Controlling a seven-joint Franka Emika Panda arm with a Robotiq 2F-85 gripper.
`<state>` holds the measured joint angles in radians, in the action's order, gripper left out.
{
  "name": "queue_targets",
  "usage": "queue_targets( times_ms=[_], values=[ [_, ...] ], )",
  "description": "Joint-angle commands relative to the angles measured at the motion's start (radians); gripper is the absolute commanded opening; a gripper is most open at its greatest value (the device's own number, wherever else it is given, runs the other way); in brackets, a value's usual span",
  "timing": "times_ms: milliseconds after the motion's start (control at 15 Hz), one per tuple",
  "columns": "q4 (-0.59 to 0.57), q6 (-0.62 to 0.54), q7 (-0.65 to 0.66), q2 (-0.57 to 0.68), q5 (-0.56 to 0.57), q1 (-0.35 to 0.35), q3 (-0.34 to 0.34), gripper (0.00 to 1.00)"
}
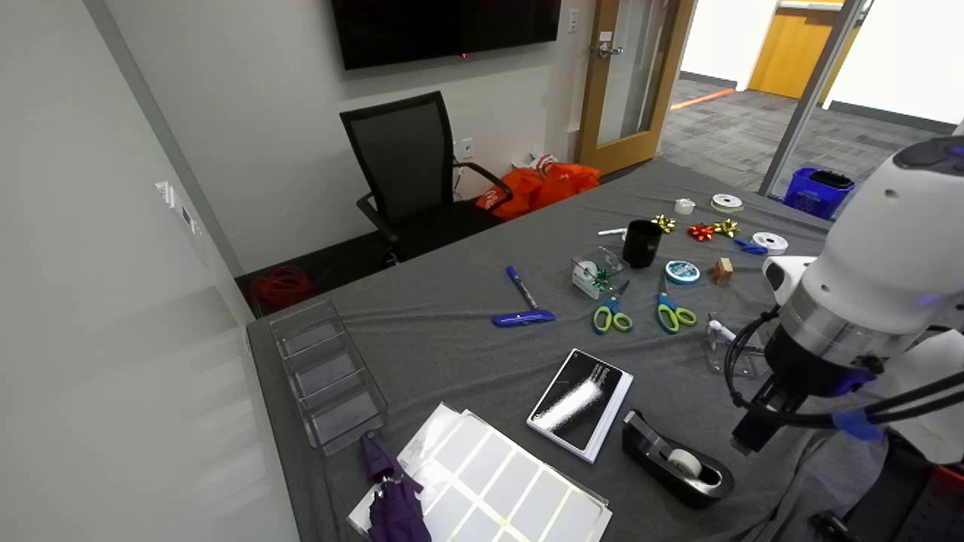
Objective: Move the tape dispenser backwards
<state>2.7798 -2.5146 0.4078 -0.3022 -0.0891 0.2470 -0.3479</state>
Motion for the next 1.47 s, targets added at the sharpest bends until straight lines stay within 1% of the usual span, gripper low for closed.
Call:
queue_targets(
  times_ms=[0, 133, 267, 533, 600, 867, 1000, 1133, 1267, 1333, 1400],
  values=[
    [-0.022, -0.071, 0.066, 0.134, 0.086, -0.033, -0.026, 1.00],
    [-0.023, -0.117, 0.076, 0.193, 0.115, -0.033, -0.011, 1.00],
    [-0.017, -0.196, 0.083, 0.250, 0.144, -0.038, 0.004, 1.00],
    [-0.020, -0.365, 0.061, 0.375, 0.148, -0.031, 0.054, 1.00],
    [-0.021, -0.401, 0.072, 0.407, 0.163, -0.043, 0.053, 1.00],
    [-0.012, -0.528, 0.051, 0.502, 0.186, -0.039, 0.104, 1.00],
    [-0.006, -0.591, 0.035, 0.543, 0.184, -0.039, 0.115, 1.00],
    [-0.006, -0.655, 0.014, 0.582, 0.169, -0.055, 0.097, 1.00],
    [-0.006, -0.709, 0.004, 0.607, 0.170, -0.086, 0.062, 1.00],
    [-0.006, -0.724, -0.061, 0.612, 0.093, -0.085, 0.044, 1.00],
    [-0.008, -0.731, -0.069, 0.618, 0.086, -0.104, 0.021, 1.00]
  ],
)
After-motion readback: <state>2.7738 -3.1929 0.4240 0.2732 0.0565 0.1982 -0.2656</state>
